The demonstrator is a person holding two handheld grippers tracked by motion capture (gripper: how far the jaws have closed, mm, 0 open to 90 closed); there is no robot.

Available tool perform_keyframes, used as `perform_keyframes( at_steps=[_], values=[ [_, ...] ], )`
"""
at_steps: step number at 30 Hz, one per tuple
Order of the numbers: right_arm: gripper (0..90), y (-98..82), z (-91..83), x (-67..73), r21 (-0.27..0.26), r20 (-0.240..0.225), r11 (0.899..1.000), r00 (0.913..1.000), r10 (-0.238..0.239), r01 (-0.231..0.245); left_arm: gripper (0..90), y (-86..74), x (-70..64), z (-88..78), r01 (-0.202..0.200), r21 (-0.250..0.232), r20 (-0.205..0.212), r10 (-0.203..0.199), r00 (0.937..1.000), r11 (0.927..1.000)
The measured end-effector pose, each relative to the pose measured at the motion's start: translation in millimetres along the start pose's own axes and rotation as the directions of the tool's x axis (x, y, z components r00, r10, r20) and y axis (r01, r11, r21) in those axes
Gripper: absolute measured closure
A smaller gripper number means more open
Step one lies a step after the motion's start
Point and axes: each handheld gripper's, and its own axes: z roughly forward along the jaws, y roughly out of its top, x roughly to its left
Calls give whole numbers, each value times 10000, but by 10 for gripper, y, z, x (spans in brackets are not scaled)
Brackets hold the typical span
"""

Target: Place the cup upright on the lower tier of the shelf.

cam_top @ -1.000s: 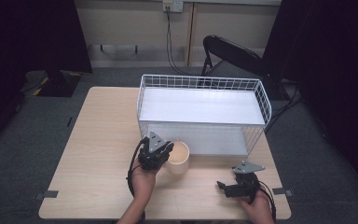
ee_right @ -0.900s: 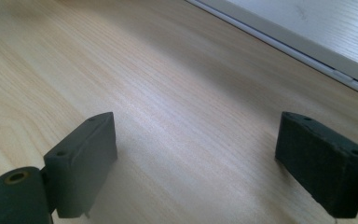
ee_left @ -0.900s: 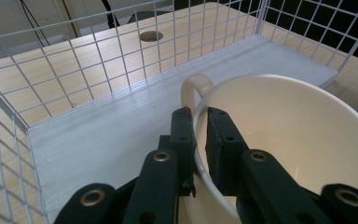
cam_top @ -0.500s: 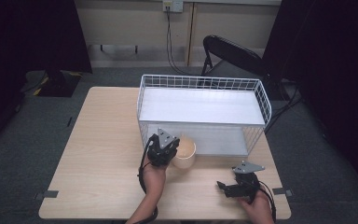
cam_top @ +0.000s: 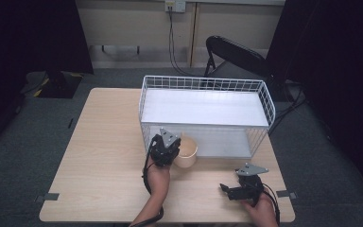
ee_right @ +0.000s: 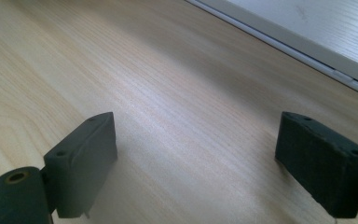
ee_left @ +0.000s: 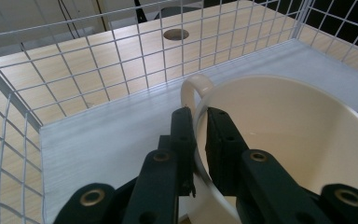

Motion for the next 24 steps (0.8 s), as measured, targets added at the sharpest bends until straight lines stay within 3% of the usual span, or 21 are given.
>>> perform_keyframes(
  at_steps=[24],
  values=[
    [120, 0, 0, 0, -2, -1, 10000, 10000, -1, 1, 815, 30, 16, 90, 351, 145, -467, -344, 9983, 9993]
  ],
)
